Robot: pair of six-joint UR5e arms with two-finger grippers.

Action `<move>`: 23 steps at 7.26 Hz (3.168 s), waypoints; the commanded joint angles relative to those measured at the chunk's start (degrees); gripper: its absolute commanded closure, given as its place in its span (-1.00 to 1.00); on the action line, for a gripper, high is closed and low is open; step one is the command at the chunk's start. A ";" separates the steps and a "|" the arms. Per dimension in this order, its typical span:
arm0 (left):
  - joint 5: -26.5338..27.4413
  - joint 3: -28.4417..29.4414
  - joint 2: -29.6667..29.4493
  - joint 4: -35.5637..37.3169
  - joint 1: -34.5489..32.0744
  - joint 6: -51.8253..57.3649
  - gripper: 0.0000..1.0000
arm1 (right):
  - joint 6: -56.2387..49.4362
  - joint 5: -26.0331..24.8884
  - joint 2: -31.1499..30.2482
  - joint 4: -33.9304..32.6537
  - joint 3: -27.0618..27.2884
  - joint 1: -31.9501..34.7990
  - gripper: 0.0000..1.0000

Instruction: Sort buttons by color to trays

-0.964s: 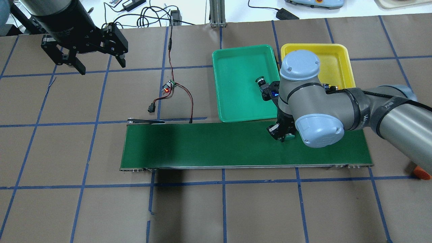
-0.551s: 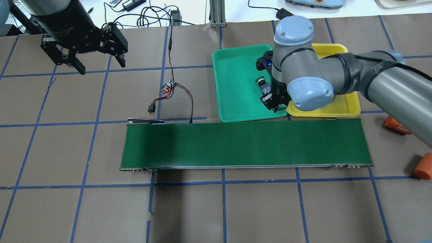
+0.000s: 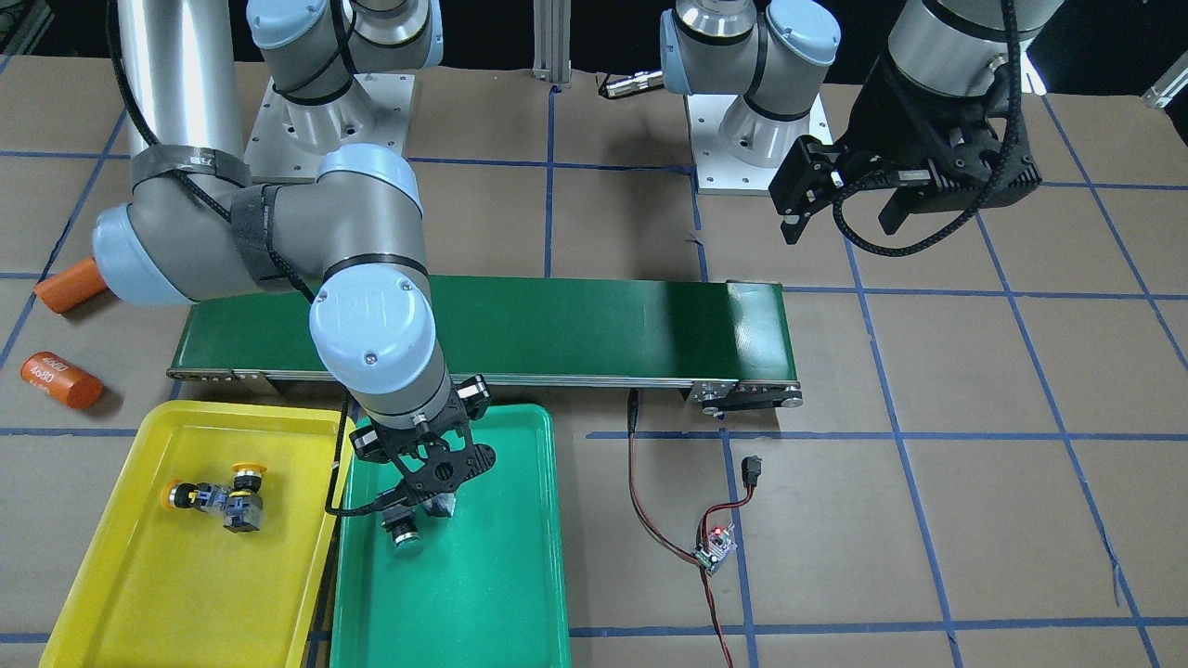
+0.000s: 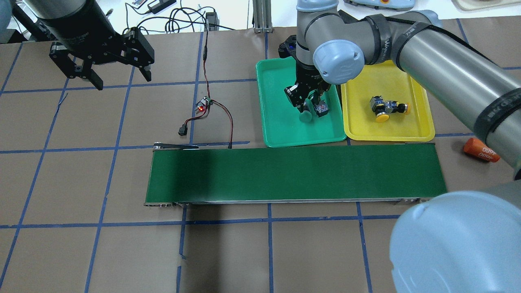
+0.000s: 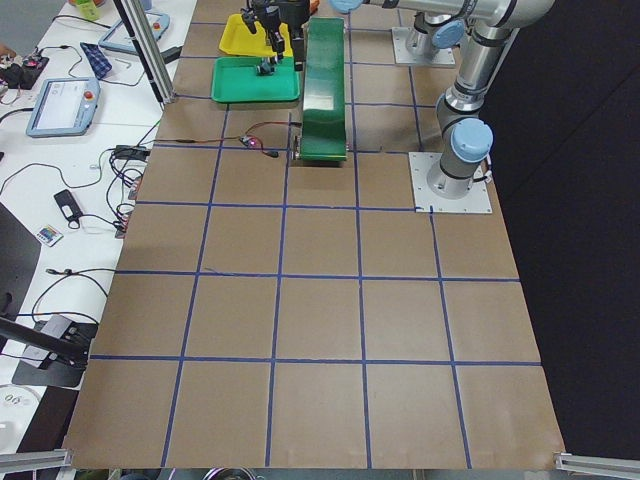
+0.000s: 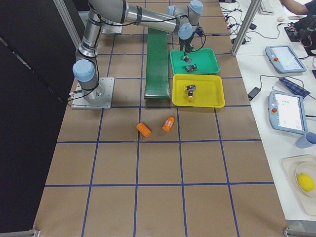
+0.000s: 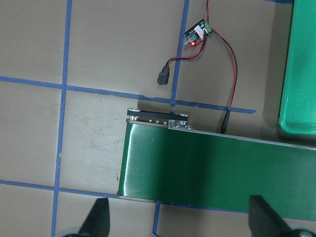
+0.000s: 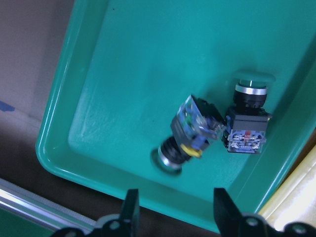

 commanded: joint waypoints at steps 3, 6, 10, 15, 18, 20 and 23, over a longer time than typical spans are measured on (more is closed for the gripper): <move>-0.04 0.02 0.21 0.04 0.06 0.00 -1.00 | -10.36 -0.33 -7.14 8.13 -1.22 -1.59 -1.00; 0.05 0.37 0.12 0.04 0.06 0.00 -1.00 | -11.37 -0.42 -20.83 18.86 0.18 -4.13 -1.00; -0.04 0.46 0.04 0.04 -0.03 0.00 -1.00 | 9.44 0.46 -29.14 20.57 3.26 -6.43 -1.00; -0.12 0.54 0.04 0.04 0.06 0.00 -1.00 | 20.65 0.11 -31.17 19.43 4.23 -6.60 -1.00; -0.04 0.72 0.04 0.04 0.06 0.00 -1.00 | 23.53 -0.24 -31.25 19.77 4.23 -6.61 -1.00; -0.04 0.72 0.04 0.04 0.06 0.00 -1.00 | 23.36 -0.33 -31.52 19.86 4.23 -6.52 -1.00; -0.04 0.81 0.04 0.04 0.06 0.00 -1.00 | 23.35 0.28 -30.99 18.46 4.23 -6.43 -1.00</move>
